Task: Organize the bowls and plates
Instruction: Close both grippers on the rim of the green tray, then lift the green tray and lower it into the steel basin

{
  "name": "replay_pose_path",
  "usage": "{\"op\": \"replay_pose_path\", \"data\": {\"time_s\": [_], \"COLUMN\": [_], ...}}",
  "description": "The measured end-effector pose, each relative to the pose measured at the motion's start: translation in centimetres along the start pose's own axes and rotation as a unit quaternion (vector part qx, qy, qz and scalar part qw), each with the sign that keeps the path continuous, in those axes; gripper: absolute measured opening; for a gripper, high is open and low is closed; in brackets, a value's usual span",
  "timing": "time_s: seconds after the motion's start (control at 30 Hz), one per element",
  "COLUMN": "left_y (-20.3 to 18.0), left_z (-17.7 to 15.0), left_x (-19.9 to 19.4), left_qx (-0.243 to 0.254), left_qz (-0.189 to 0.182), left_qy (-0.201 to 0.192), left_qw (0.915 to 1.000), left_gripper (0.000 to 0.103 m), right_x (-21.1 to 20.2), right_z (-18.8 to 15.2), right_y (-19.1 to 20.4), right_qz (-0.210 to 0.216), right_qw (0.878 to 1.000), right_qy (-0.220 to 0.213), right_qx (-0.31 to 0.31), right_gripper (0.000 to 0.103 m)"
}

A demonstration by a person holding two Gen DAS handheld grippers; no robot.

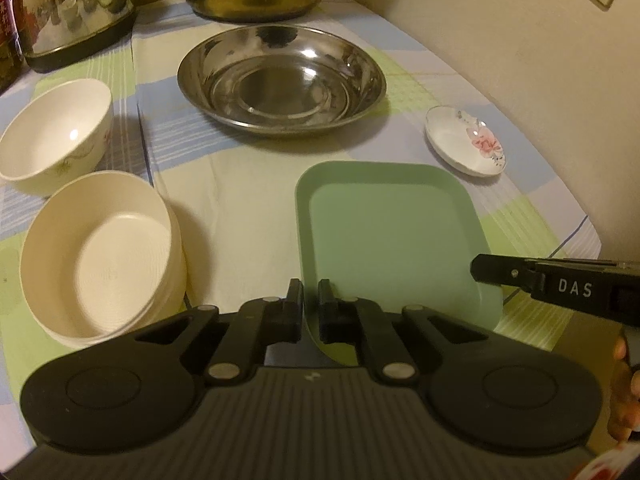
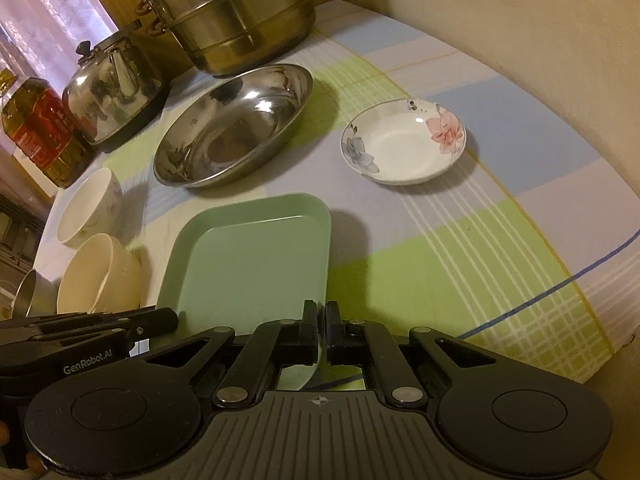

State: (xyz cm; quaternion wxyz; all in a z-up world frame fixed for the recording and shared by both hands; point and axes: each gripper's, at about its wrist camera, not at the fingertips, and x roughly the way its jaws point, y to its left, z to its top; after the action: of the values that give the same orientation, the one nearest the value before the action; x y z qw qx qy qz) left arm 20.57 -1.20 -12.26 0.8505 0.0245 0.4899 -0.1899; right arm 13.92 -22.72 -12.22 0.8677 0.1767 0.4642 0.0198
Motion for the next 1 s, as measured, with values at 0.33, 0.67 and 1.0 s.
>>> {"op": "replay_pose_path", "data": {"time_s": [0.33,0.67,1.0], "left_y": [0.4,1.4,3.2], "left_z": [1.7,4.1,7.5], "left_x": [-0.1,-0.2,0.7], "left_qx": [0.001,-0.006,-0.012], "left_qz": [0.003,0.004,0.016], "left_qy": [-0.015,-0.032,-0.052], "left_qw": [0.9999,0.9995,0.9984], "left_gripper": [0.006,0.006,0.006], "right_x": [0.3,1.1,3.0], "right_z": [1.7,4.0,7.9], "right_y": [0.6,1.4,3.1], "right_qz": [0.005,0.012,0.017], "right_qw": [1.0,1.0,0.999], "right_qy": [-0.009,-0.016,-0.03], "right_qx": [-0.005,-0.009,-0.032], "right_gripper": [0.004,0.004,0.004]}}
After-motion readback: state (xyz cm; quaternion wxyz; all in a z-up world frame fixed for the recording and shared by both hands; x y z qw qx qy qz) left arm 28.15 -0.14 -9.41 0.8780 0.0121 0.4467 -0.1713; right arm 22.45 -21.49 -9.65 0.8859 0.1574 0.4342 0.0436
